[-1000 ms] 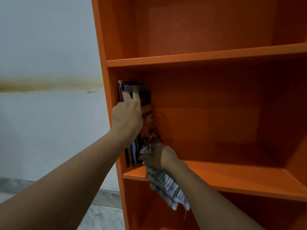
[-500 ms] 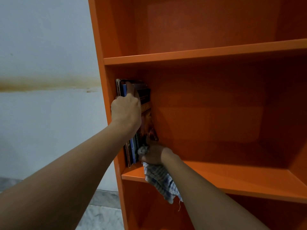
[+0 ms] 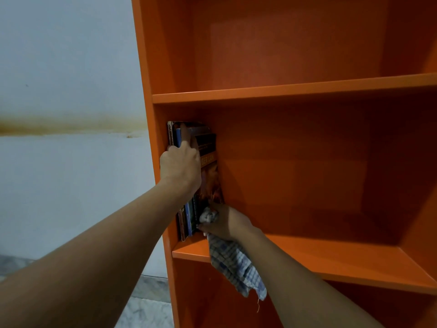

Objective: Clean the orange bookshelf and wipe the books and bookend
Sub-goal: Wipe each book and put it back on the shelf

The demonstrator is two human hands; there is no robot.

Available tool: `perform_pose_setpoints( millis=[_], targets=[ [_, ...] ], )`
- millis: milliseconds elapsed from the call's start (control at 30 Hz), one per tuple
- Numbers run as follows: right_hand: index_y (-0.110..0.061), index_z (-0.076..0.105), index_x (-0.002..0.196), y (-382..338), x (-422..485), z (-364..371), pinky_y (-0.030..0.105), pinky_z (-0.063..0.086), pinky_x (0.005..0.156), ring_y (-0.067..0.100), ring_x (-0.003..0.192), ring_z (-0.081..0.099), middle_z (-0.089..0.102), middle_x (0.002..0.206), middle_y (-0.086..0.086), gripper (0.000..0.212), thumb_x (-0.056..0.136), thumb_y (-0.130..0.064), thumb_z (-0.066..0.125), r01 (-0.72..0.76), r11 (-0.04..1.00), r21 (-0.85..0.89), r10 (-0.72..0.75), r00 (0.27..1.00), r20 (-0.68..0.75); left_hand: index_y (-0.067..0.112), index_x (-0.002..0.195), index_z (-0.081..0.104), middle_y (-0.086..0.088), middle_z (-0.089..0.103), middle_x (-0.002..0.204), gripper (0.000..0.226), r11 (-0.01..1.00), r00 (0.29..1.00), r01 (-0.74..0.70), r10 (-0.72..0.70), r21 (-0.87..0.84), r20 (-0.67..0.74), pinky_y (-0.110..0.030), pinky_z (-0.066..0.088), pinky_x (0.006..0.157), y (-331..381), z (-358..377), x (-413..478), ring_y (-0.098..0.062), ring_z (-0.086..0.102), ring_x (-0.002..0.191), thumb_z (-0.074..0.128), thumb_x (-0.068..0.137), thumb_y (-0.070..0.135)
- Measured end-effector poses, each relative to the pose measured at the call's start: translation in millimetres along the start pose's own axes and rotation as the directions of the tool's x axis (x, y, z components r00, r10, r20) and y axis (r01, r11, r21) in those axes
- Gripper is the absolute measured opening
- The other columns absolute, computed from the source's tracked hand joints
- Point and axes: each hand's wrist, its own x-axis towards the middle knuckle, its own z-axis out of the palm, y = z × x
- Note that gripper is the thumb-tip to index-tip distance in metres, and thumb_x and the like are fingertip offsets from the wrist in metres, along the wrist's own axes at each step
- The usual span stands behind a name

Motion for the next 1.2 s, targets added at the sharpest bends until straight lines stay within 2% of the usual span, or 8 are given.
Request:
perform_pose_setpoints(
  millis=[200, 333, 467, 567, 767, 967, 1100, 1200],
  targets=[
    [-0.028, 0.029, 0.153, -1.8, -6.1, 0.0, 0.040, 0.047, 0.101, 0.027, 0.132, 0.048, 0.047, 0.149, 0.003, 0.083, 0.085, -0.059, 0.064, -0.010, 1.000, -0.019, 0.008, 0.996, -0.084, 0.018, 0.154, 0.027, -0.016, 0.008, 0.162, 0.070, 0.998, 1.000, -0.013, 0.013, -0.069, -0.010, -0.035, 0.050, 0.075, 0.1, 4.6, -1.0, -0.033, 0.060, 0.106, 0.059, 0.094, 0.033],
    [-0.026, 0.053, 0.133, -1.7, -18.2, -7.7, 0.041, 0.055, 0.086, 0.023, 0.104, 0.063, 0.066, 0.118, 0.002, 0.058, 0.084, -0.057, 0.065, -0.022, 1.000, 0.001, 0.022, 0.990, -0.141, 0.018, 0.156, 0.017, -0.015, -0.009, 0.164, 0.074, 0.995, 1.000, -0.013, 0.012, -0.095, -0.005, -0.036, 0.052, 0.083, 1.5, 2.2, -6.8, -0.034, 0.057, 0.114, 0.057, 0.095, 0.031],
    [-0.022, 0.059, 0.094, -3.3, -45.1, -20.5, 0.041, 0.052, 0.063, 0.022, 0.072, 0.061, 0.063, 0.081, 0.000, 0.033, 0.086, -0.053, 0.065, -0.013, 0.998, 0.066, 0.028, 0.973, -0.231, 0.019, 0.145, 0.038, -0.014, 0.016, 0.160, 0.054, 0.976, 0.993, -0.042, 0.016, -0.215, -0.118, -0.034, 0.052, 0.076, 6.8, 2.4, -26.4, -0.032, 0.053, 0.116, 0.054, 0.096, 0.037],
    [-0.024, 0.061, 0.106, 1.8, -93.6, -30.4, 0.045, 0.048, 0.057, 0.023, 0.058, 0.055, 0.061, 0.070, 0.000, 0.017, 0.091, -0.031, 0.059, 0.044, 0.996, 0.074, -0.023, 0.962, -0.273, 0.018, 0.125, 0.057, -0.010, 0.048, 0.139, 0.038, 0.930, 0.975, -0.114, 0.036, -0.349, -0.220, -0.036, 0.054, 0.071, 17.0, 7.2, -56.3, -0.027, 0.057, 0.105, 0.050, 0.095, 0.040],
    [-0.024, 0.064, 0.080, 41.9, -210.7, -21.1, 0.047, 0.055, 0.063, 0.018, 0.061, 0.065, 0.069, 0.070, -0.002, 0.024, 0.086, -0.047, 0.062, 0.083, 0.973, 0.214, -0.030, 0.970, -0.243, 0.020, 0.101, 0.071, 0.000, 0.071, 0.094, 0.023, 0.568, 0.967, 0.091, 0.146, -0.818, 0.209, -0.041, 0.056, 0.075, 66.5, 27.5, -146.4, -0.021, 0.065, 0.082, 0.055, 0.096, 0.035],
    [-0.015, 0.066, 0.085, 129.2, -299.0, 24.3, 0.043, 0.052, 0.073, 0.010, 0.059, 0.051, 0.055, 0.061, -0.007, 0.020, 0.091, -0.035, 0.067, -0.104, 0.966, 0.236, 0.116, 0.993, -0.037, 0.018, 0.094, 0.069, -0.006, 0.072, 0.089, 0.015, 0.488, 0.720, 0.380, 0.377, -0.786, 0.583, -0.033, 0.055, 0.065, 147.1, 71.8, -260.0, -0.021, 0.063, 0.071, 0.058, 0.096, 0.027],
    [-0.022, 0.047, 0.063, 190.2, -334.7, 82.1, 0.035, 0.036, 0.055, 0.013, 0.047, 0.038, 0.043, 0.049, -0.003, 0.039, 0.095, -0.038, 0.063, -0.227, 0.939, 0.257, 0.219, 0.974, 0.062, 0.023, 0.083, 0.052, -0.007, 0.055, 0.080, 0.016, 0.559, 0.440, 0.609, 0.352, -0.563, 0.826, -0.032, 0.042, 0.059, 185.0, 126.3, -350.8, -0.020, 0.047, 0.064, 0.058, 0.097, 0.024],
    [-0.009, 0.060, 0.084, 223.3, -343.0, 129.4, 0.041, 0.044, 0.061, 0.019, 0.055, 0.043, 0.049, 0.065, 0.006, 0.036, 0.095, -0.043, 0.062, -0.316, 0.901, 0.298, 0.281, 0.947, 0.154, 0.017, 0.073, 0.040, -0.002, 0.042, 0.076, 0.029, 0.589, 0.291, 0.710, 0.253, -0.385, 0.923, -0.029, 0.040, 0.068, 195.9, 157.6, -411.4, -0.014, 0.041, 0.064, 0.055, 0.098, 0.018]
  ],
)
